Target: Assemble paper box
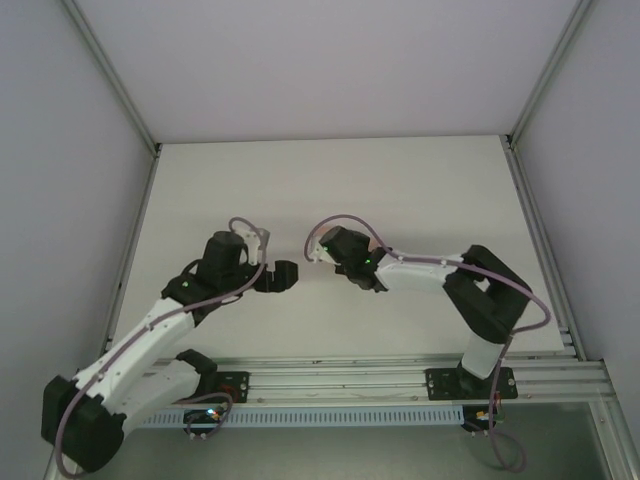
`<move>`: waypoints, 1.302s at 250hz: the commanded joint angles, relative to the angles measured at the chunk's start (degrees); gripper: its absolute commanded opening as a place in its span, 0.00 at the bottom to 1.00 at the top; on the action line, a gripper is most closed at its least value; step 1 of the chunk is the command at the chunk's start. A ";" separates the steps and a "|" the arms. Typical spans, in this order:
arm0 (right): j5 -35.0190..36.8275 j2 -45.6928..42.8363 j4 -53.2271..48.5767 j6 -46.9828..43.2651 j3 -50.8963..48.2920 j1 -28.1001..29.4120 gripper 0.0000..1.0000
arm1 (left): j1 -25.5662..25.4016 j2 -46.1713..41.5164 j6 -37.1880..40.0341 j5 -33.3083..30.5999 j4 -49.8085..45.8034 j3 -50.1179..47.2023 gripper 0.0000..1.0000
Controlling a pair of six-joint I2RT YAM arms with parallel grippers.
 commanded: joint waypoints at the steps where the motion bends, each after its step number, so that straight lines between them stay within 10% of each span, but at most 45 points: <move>1: 14.51 5.40 -5.24 3.37 4.15 0.08 0.40 | 1.04 -3.76 -2.09 -4.26 -4.19 -2.25 1.00; 47: 16.85 7.72 -11.95 15.88 7.25 2.74 0.47 | 1.66 -6.53 -2.60 -5.40 -5.75 -3.01 1.00; 116: 1.45 3.13 18.98 -3.97 -12.59 4.67 0.49 | 1.93 -5.18 -2.09 -4.85 -4.85 -3.01 1.00; 168: -1.40 0.46 23.29 -10.52 -18.35 4.71 0.61 | 2.04 -4.69 -2.44 -4.69 -4.60 -3.37 1.00; 234: -13.40 -11.39 4.24 -0.92 -19.78 4.51 1.00 | 2.09 -3.06 -1.78 -3.91 -2.73 -3.33 1.00; 326: -31.15 -30.78 -3.21 16.42 -17.18 -4.78 1.00 | -3.53 4.94 0.10 3.54 10.84 -4.99 1.00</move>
